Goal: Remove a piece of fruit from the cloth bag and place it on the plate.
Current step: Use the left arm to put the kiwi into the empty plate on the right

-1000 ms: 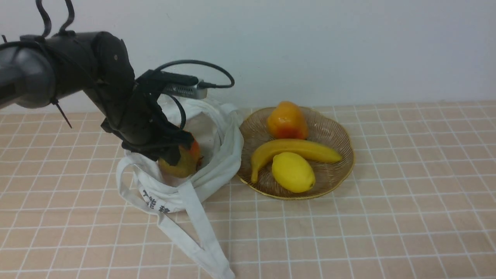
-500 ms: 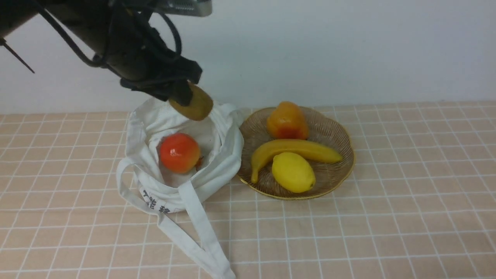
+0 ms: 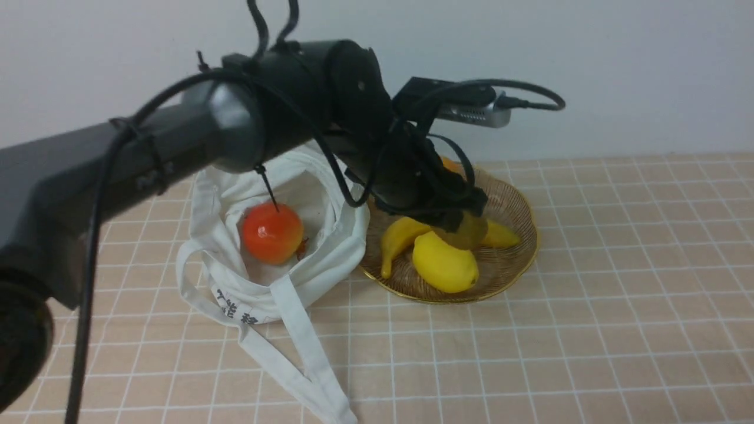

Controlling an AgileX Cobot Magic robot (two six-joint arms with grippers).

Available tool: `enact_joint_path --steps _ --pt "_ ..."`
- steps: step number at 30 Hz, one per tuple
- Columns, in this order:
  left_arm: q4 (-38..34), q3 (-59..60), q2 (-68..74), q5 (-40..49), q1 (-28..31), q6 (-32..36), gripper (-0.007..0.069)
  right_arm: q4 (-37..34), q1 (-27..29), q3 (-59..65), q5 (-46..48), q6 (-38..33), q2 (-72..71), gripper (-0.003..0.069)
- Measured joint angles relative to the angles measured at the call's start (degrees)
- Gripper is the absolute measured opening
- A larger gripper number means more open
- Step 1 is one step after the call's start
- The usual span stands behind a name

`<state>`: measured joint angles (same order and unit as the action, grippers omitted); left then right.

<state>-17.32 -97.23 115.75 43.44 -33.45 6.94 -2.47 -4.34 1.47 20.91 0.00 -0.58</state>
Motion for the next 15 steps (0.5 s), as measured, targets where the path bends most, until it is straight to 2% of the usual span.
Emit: enact_joint_path --steps 4,6,15 --pt "-1.57 0.00 2.60 -4.40 -0.06 0.00 0.0259 0.00 0.00 0.00 0.00 0.00 0.00 -0.0015" --pt "-1.87 0.00 3.28 -6.15 -0.06 -0.06 0.0287 0.00 0.00 0.00 0.00 0.00 0.00 -0.0015" --pt "-5.20 0.00 3.92 -9.58 -0.06 -0.18 0.0587 0.00 0.00 0.00 0.00 0.00 0.00 -0.0015"
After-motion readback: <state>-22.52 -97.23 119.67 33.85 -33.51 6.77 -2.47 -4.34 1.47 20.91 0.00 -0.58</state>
